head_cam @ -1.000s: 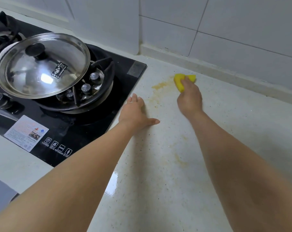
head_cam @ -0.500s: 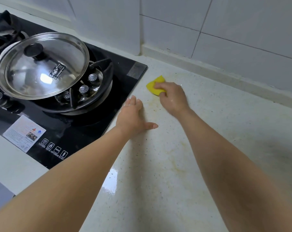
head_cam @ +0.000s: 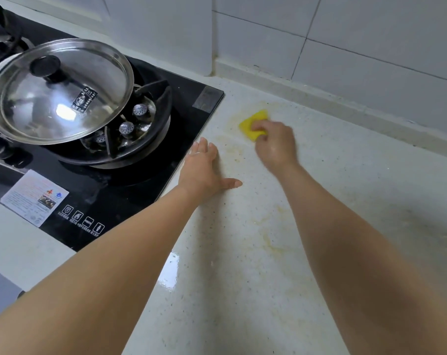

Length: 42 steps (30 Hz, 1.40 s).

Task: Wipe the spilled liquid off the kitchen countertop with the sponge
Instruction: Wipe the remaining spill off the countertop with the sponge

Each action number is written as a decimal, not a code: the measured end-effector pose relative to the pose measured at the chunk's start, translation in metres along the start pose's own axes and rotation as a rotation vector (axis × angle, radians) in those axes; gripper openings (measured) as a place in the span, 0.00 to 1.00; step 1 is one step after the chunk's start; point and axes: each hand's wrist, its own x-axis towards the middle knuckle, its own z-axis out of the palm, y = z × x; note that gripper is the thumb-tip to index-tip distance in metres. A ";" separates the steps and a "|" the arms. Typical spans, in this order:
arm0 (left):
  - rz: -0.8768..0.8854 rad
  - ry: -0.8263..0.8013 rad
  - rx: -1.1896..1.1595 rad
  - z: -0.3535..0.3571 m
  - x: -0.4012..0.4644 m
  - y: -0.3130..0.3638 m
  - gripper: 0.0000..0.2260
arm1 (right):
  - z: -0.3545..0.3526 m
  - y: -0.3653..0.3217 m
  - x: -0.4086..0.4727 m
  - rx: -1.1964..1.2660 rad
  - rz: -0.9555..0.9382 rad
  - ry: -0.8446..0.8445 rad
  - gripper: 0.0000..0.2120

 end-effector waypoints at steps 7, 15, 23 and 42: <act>0.000 -0.013 0.020 0.002 0.002 -0.001 0.45 | -0.020 0.026 -0.001 -0.097 0.104 0.069 0.23; 0.007 0.002 0.027 0.003 0.003 -0.004 0.45 | -0.015 0.021 -0.009 -0.010 0.060 0.074 0.22; 0.008 -0.091 0.034 -0.003 -0.004 -0.006 0.54 | 0.004 0.004 -0.033 -0.090 -0.131 -0.046 0.22; 0.018 -0.106 0.035 -0.007 0.000 -0.008 0.55 | 0.038 -0.036 -0.001 0.022 -0.247 -0.171 0.21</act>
